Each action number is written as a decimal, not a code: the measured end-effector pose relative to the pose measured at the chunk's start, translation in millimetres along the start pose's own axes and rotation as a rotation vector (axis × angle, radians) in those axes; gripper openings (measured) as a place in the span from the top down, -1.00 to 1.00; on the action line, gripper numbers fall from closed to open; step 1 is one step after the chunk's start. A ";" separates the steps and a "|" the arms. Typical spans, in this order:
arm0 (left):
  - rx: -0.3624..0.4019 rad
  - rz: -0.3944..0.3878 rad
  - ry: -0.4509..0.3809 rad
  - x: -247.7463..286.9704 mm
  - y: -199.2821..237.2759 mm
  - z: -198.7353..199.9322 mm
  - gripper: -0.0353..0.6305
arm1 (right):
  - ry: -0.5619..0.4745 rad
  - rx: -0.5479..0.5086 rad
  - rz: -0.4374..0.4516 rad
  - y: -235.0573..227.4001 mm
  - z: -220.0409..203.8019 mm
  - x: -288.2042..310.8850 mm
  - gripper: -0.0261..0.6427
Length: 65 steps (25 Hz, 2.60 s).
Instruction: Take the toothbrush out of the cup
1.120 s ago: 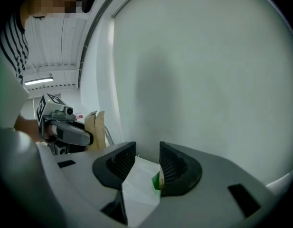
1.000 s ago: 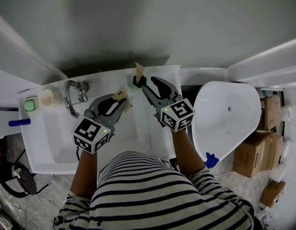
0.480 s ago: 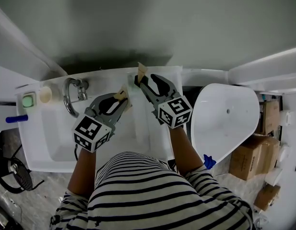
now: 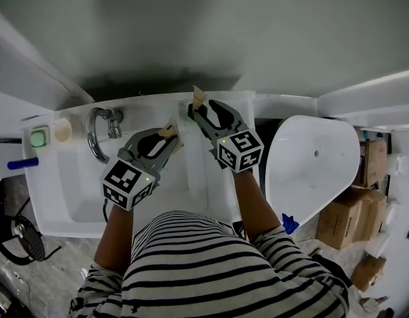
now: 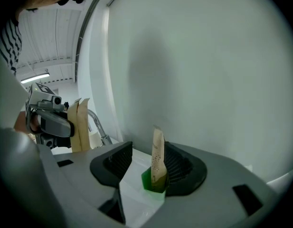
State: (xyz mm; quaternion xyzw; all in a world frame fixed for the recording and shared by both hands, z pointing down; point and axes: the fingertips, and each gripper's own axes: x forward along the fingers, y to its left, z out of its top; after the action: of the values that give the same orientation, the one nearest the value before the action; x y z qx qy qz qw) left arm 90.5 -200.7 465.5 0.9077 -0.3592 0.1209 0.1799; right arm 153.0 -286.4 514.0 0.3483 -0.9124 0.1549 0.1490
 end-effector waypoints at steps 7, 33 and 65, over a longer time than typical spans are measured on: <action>-0.007 -0.008 0.004 2.7 1.3 -4.0 0.68 | 0.018 -0.002 -0.005 -5.4 -5.8 10.6 0.39; -0.025 -0.021 0.022 14.0 5.9 -10.8 0.68 | 0.091 -0.035 0.016 -20.6 -20.9 43.4 0.39; -0.007 -0.024 0.020 10.0 2.9 -9.8 0.68 | 0.085 -0.091 0.021 -18.9 -16.3 45.4 0.78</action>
State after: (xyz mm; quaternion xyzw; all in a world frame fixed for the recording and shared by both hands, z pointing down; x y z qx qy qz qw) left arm 94.7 -204.7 478.5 0.9100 -0.3471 0.1265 0.1881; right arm 136.2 -320.3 549.4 0.3249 -0.9149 0.1296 0.2015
